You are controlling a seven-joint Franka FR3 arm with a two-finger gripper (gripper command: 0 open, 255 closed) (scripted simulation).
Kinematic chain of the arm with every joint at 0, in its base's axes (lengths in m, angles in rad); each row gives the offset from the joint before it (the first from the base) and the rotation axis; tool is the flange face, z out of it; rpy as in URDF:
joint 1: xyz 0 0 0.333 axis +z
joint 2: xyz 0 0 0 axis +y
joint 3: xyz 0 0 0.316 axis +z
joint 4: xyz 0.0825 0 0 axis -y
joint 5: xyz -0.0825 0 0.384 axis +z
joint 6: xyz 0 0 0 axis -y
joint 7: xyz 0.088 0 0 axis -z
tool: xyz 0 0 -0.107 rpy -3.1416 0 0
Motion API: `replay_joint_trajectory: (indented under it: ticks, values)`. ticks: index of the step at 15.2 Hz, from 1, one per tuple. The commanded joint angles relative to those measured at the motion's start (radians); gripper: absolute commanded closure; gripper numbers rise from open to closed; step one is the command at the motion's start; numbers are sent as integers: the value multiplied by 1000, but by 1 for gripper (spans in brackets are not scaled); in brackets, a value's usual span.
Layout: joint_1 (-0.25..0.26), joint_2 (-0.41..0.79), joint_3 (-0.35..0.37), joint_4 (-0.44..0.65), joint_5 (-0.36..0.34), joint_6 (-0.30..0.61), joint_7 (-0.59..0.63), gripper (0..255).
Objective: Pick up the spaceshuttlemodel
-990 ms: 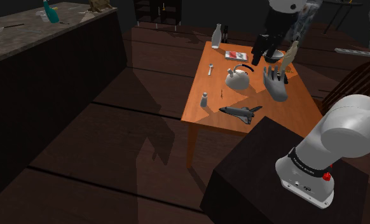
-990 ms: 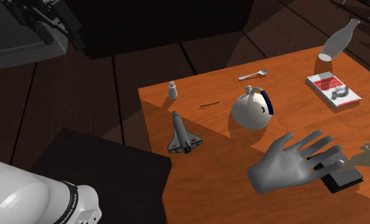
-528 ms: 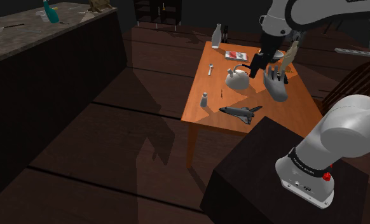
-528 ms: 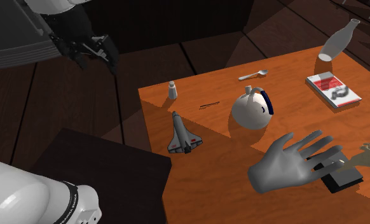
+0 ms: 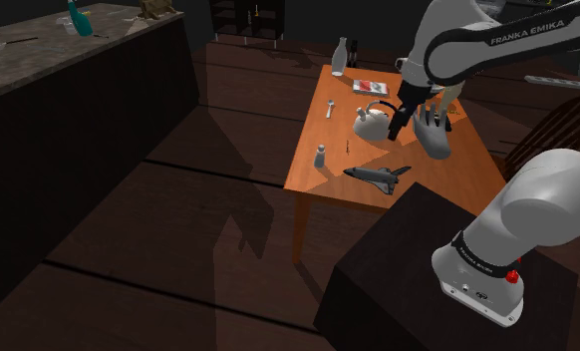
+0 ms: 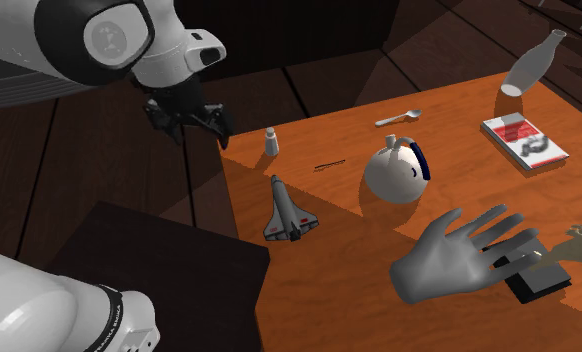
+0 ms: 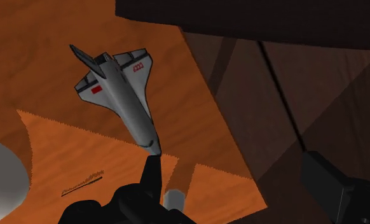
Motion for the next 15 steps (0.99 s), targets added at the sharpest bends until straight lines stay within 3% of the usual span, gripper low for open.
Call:
replay_joint_trajectory:
  ticks: [1,5,9,12,15]
  values:
    - [-3,65,-39,-14,-17,78,-54,0]
    - [1,217,-114,-15,-30,226,-165,0]
    - [21,396,-187,12,3,369,-298,0]
    - [41,543,-228,49,81,466,-428,0]
    - [40,697,-233,102,211,546,-591,0]
